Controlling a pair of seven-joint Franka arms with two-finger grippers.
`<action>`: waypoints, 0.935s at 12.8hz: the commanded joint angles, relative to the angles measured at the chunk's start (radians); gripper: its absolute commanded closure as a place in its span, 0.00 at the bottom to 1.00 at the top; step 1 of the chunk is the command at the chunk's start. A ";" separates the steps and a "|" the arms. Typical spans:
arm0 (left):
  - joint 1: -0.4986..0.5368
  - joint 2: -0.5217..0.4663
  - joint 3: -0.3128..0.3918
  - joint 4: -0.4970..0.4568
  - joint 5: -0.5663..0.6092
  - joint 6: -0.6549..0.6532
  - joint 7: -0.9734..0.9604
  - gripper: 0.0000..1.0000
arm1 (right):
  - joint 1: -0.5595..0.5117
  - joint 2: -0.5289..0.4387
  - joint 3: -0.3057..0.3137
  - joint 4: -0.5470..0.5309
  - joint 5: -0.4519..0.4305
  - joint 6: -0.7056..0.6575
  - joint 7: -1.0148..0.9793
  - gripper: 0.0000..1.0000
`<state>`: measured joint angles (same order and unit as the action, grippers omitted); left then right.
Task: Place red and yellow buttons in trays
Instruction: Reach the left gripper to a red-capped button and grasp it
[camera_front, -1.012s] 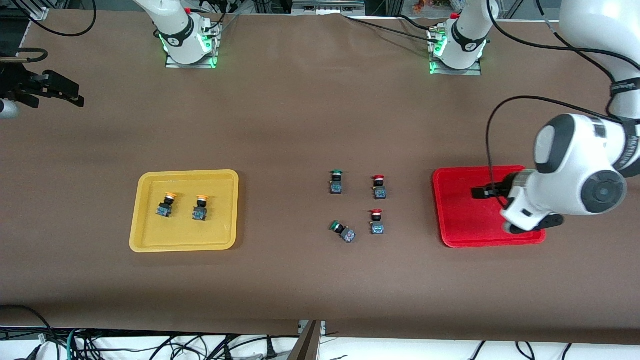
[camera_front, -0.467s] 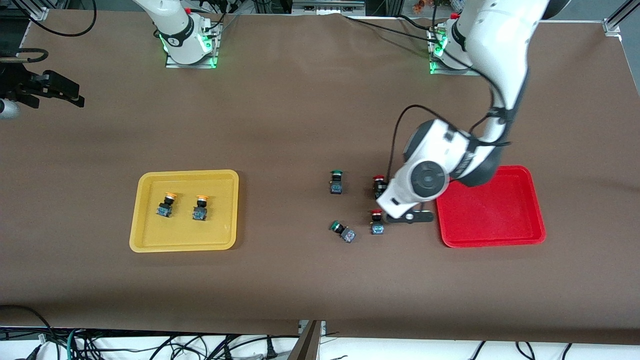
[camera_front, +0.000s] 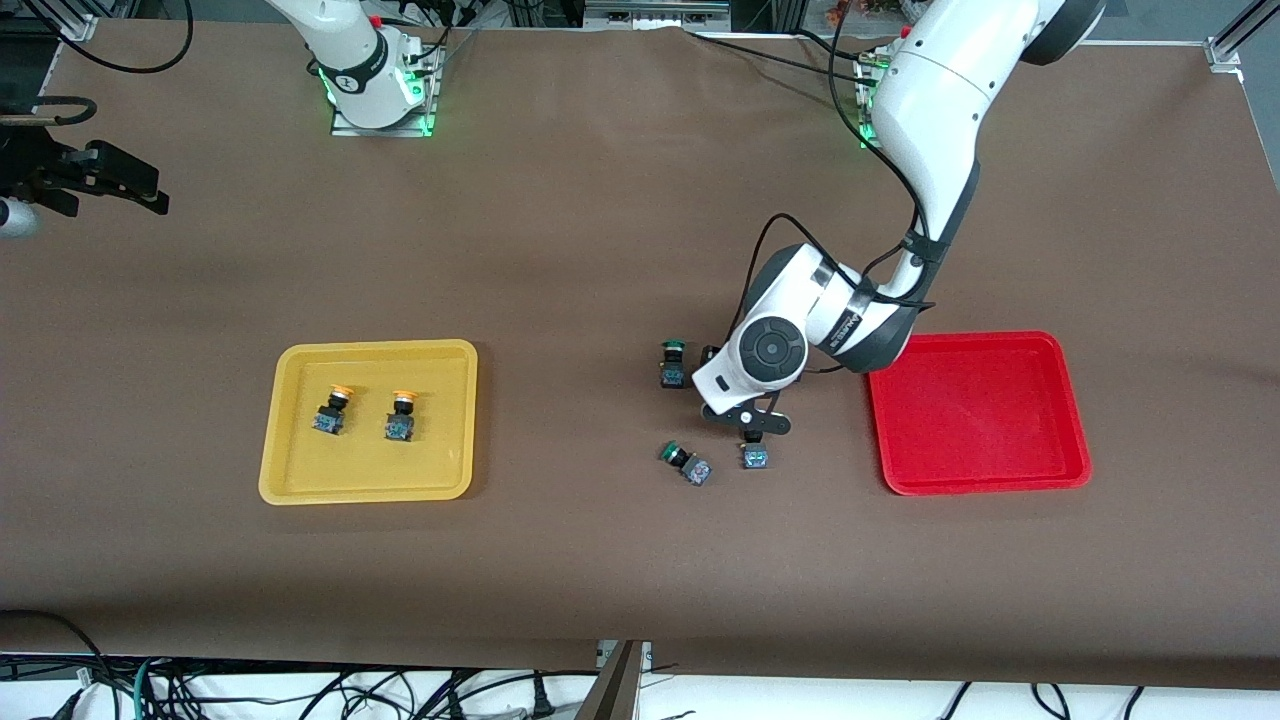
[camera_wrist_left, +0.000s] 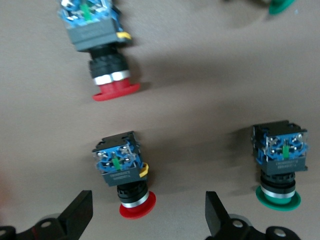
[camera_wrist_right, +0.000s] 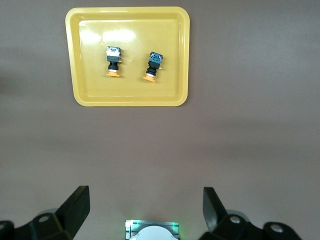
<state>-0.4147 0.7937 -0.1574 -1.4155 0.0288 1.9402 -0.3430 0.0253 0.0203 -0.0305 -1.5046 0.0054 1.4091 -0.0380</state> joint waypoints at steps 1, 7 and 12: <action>0.005 0.033 0.010 0.004 0.011 0.000 0.111 0.05 | -0.008 -0.003 0.009 0.004 0.002 -0.009 0.003 0.00; 0.030 0.061 0.016 0.004 -0.001 0.019 0.111 0.66 | -0.010 -0.003 0.009 0.004 -0.007 -0.009 -0.003 0.00; 0.057 0.047 0.016 0.007 0.003 0.000 0.033 1.00 | -0.013 -0.002 0.007 0.004 -0.004 -0.007 -0.002 0.00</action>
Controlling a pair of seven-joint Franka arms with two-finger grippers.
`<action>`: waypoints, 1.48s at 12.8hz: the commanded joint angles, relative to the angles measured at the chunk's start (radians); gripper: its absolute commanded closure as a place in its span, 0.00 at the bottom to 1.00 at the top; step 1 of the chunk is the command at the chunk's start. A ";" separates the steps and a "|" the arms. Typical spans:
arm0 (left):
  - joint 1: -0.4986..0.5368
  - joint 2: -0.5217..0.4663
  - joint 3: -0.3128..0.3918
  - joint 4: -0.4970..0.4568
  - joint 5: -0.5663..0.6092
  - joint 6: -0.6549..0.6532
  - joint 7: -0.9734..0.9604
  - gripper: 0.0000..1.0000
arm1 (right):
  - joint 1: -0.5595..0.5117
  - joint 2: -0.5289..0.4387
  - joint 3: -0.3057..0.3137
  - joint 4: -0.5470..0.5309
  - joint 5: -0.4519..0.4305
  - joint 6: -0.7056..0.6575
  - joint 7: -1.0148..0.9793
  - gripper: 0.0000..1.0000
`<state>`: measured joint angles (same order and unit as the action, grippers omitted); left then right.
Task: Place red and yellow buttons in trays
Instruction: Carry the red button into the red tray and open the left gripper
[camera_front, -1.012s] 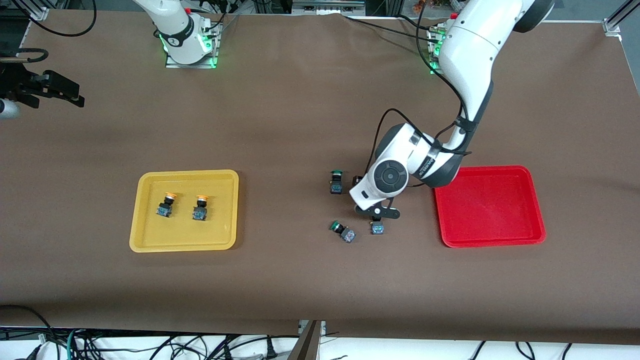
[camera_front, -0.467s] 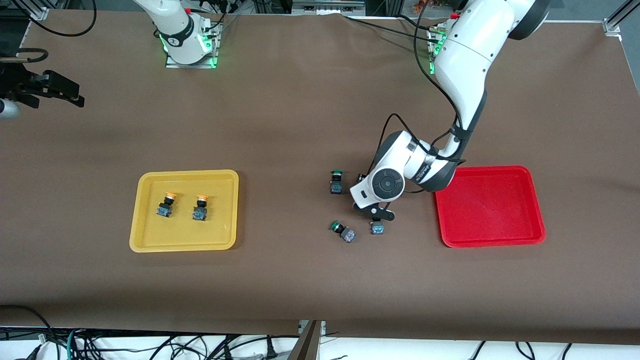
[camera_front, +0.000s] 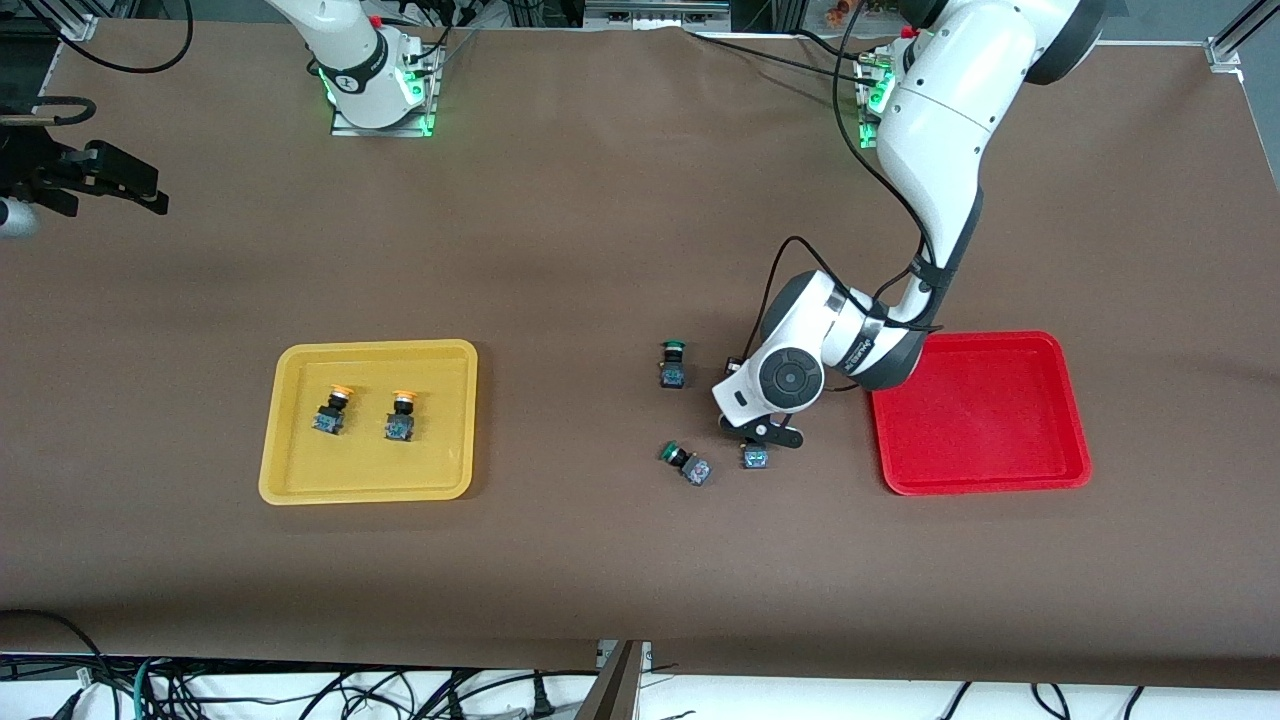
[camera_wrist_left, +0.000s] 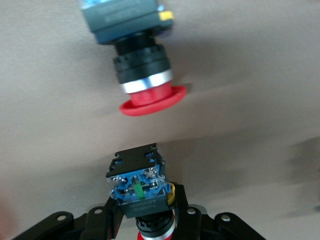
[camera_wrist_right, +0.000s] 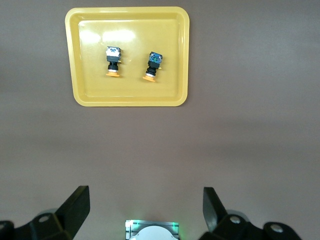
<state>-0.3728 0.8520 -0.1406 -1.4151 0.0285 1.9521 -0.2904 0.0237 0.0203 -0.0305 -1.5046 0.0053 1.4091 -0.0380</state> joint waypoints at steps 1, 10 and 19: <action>0.018 -0.021 0.000 0.016 0.010 -0.075 -0.016 1.00 | -0.011 -0.002 0.008 0.004 -0.004 -0.007 -0.002 0.00; 0.331 -0.091 0.026 0.041 0.091 -0.280 0.197 1.00 | -0.011 -0.002 0.008 0.004 -0.002 -0.009 0.004 0.00; 0.270 -0.059 0.012 0.108 0.074 -0.288 0.114 0.00 | -0.013 -0.002 0.006 0.004 -0.002 -0.010 0.004 0.00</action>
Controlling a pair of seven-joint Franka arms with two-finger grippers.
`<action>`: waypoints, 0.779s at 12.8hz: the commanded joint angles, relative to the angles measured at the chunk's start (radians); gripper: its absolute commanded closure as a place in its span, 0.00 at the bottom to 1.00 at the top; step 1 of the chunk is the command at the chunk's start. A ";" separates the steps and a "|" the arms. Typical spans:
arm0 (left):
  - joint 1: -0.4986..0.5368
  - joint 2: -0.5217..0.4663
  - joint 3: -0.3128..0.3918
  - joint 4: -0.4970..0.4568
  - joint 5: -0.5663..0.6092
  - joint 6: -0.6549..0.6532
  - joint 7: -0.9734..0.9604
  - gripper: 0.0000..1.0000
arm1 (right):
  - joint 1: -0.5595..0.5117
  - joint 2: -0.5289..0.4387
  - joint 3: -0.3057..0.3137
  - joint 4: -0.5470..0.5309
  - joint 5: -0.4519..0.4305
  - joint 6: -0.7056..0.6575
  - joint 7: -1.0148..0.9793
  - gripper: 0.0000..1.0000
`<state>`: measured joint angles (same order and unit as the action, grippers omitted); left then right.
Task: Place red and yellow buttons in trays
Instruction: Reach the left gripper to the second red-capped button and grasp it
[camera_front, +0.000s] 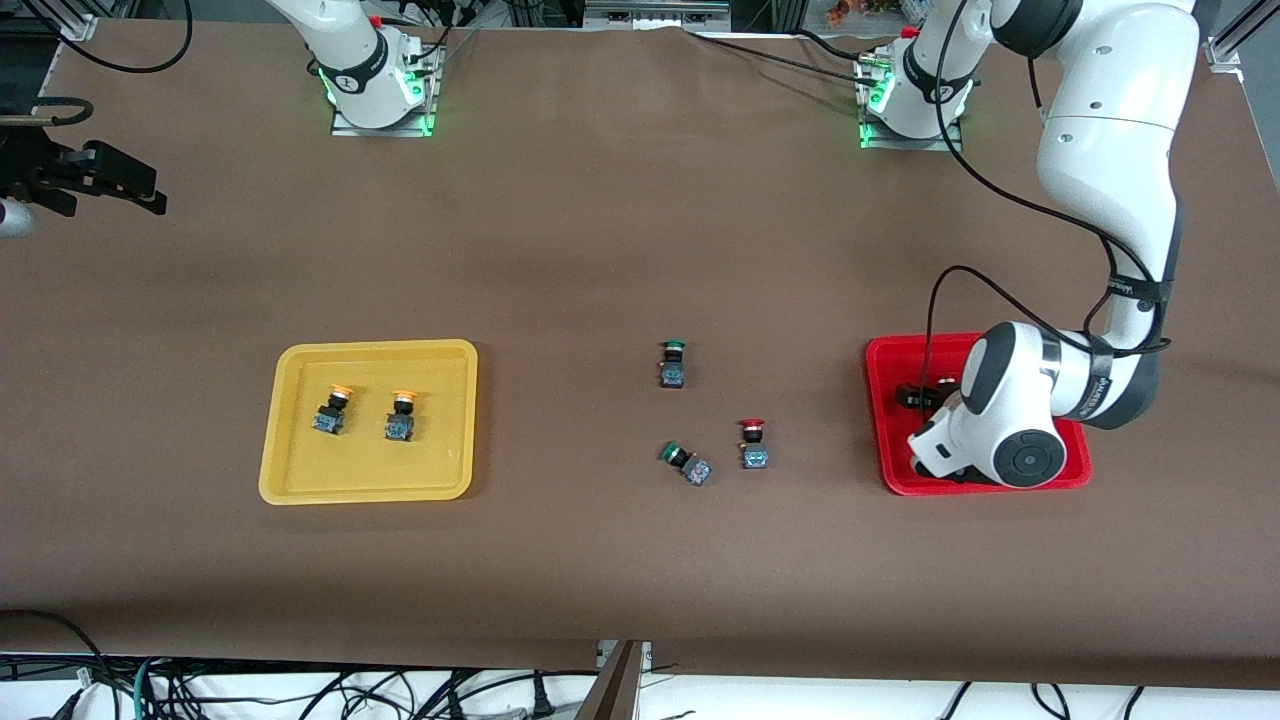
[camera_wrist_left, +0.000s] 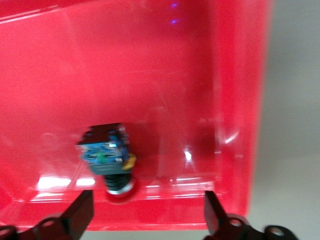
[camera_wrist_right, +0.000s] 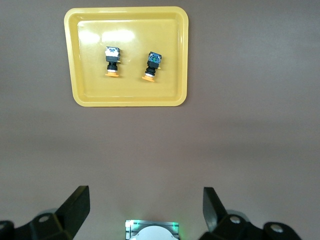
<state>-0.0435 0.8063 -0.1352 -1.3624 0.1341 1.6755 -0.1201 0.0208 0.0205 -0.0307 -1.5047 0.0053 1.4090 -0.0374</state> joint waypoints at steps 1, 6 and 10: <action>-0.100 -0.006 0.008 0.112 -0.042 -0.002 -0.111 0.00 | -0.010 -0.002 0.006 0.004 -0.002 -0.010 0.004 0.00; -0.209 0.004 0.006 0.210 -0.093 0.202 -0.254 0.00 | -0.010 -0.002 0.006 0.004 -0.002 -0.010 0.004 0.00; -0.312 0.083 0.017 0.192 -0.080 0.337 -0.306 0.00 | -0.010 -0.002 0.006 0.004 -0.002 -0.010 0.005 0.00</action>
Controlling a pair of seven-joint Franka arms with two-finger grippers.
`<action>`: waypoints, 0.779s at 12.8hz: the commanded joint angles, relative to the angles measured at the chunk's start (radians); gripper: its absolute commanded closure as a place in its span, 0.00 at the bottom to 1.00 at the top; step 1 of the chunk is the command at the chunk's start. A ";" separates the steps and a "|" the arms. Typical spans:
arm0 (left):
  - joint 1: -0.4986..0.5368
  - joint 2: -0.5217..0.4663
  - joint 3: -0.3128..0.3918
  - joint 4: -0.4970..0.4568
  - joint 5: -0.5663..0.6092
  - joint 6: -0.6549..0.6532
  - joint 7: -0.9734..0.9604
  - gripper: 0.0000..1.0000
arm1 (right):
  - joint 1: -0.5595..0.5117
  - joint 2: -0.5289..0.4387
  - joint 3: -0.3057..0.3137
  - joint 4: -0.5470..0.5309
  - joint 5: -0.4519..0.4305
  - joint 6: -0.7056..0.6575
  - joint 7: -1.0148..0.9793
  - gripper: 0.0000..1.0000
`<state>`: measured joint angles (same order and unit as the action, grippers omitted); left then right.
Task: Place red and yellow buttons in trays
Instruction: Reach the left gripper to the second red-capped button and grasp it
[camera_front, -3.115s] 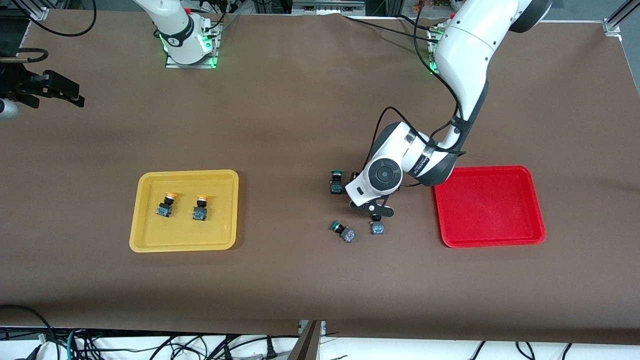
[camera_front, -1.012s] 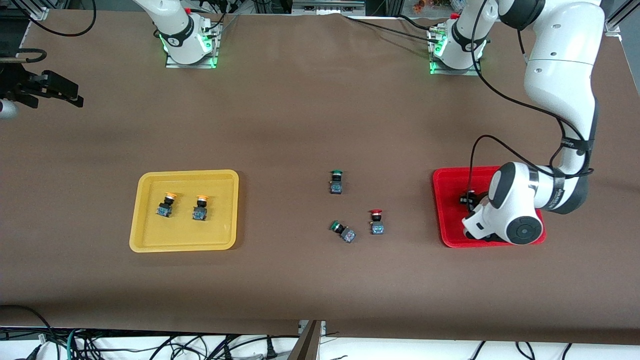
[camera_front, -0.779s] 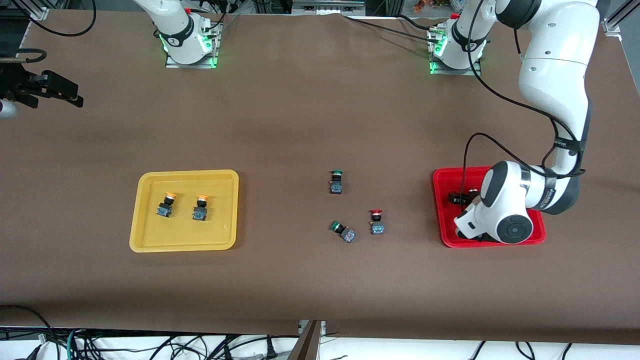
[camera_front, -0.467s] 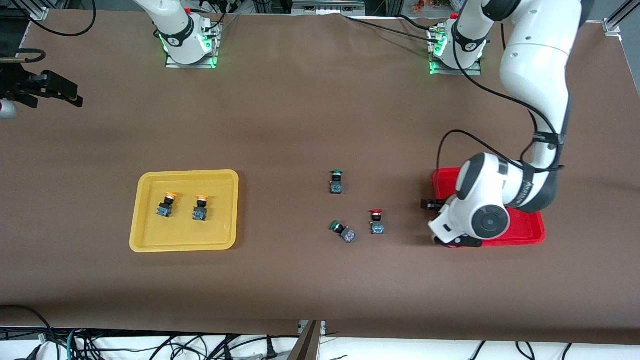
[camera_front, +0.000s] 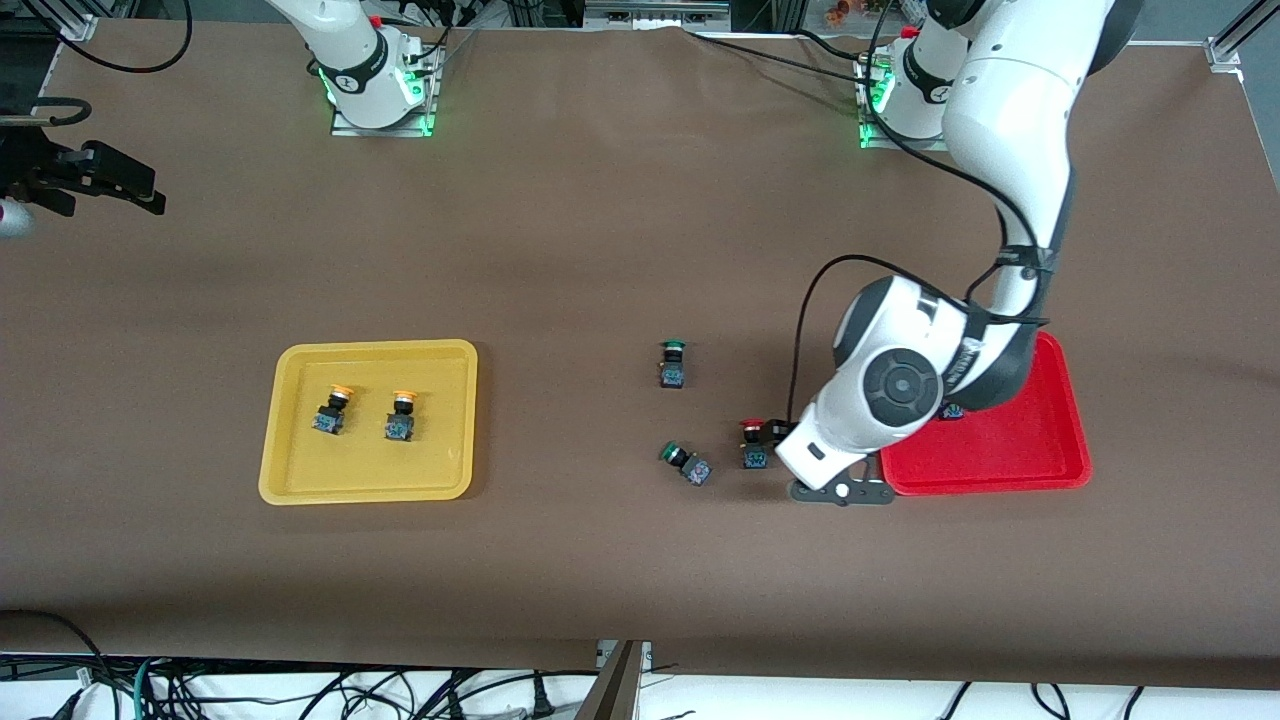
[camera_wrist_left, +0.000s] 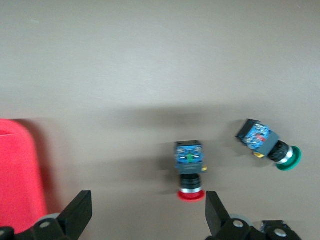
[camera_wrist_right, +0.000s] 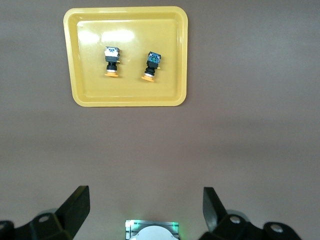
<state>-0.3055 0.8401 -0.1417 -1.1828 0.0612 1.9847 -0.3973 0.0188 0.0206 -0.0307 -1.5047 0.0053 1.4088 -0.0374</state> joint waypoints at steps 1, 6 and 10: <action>-0.043 0.071 0.025 0.012 -0.009 0.028 -0.025 0.00 | -0.010 -0.002 0.005 0.004 -0.002 -0.010 0.005 0.00; -0.052 0.135 0.030 0.012 -0.004 0.098 -0.060 0.14 | -0.011 -0.002 0.005 0.004 -0.002 -0.010 0.005 0.00; -0.058 0.151 0.030 0.012 -0.004 0.100 -0.063 0.51 | -0.011 -0.002 0.005 0.003 -0.002 -0.010 0.005 0.00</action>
<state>-0.3530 0.9726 -0.1220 -1.1794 0.0611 2.0845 -0.4515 0.0159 0.0207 -0.0309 -1.5048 0.0053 1.4086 -0.0373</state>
